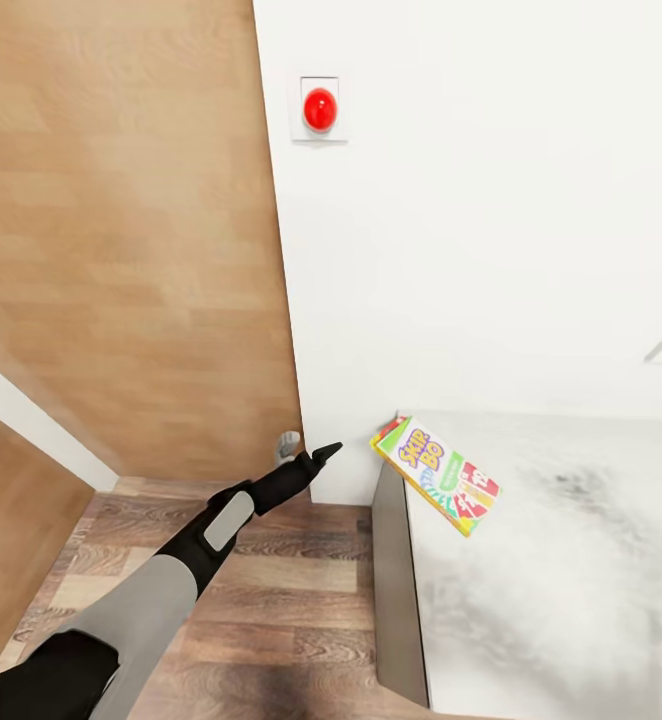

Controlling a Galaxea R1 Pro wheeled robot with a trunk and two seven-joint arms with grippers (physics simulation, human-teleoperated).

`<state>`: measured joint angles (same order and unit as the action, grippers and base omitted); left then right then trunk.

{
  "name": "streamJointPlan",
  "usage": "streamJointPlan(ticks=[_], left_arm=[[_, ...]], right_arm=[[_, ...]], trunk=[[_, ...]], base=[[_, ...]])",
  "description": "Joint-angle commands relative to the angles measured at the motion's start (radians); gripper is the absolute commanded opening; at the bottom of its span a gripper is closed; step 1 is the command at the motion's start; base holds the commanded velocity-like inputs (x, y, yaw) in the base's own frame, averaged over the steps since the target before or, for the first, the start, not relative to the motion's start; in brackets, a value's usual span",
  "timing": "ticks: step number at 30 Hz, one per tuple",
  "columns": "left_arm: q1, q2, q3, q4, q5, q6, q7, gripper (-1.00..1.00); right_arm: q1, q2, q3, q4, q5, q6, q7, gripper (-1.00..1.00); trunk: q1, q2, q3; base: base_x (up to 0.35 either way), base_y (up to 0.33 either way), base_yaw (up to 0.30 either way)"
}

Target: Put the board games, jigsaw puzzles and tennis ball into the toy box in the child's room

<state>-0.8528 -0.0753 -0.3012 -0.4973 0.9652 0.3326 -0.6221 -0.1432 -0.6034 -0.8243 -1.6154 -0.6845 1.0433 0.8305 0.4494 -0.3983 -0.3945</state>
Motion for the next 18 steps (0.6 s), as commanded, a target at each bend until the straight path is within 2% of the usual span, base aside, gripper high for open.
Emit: streamJointPlan(ticks=[1,8,18], left_arm=[[-0.001,0.000,-0.002,0.000,0.011,0.008,-0.001,1.00],[-0.001,-0.001,-0.001,0.001,0.010,0.008,0.007,1.00],[-0.002,-0.002,0.000,0.002,0.013,0.009,0.064,1.00]], right_arm=[[-0.001,0.000,-0.001,0.000,0.005,0.004,0.007,1.00],[-0.001,0.002,-0.001,0.000,0.005,0.004,0.007,1.00],[-0.001,0.003,-0.001,0.000,0.005,0.004,0.007,1.00]], trunk=[[0.001,-0.002,-0.002],[0.001,-0.002,-0.002],[0.001,-0.002,-0.002]], base=[[0.037,0.000,0.000],[0.022,0.000,0.000],[0.006,0.000,0.000]])
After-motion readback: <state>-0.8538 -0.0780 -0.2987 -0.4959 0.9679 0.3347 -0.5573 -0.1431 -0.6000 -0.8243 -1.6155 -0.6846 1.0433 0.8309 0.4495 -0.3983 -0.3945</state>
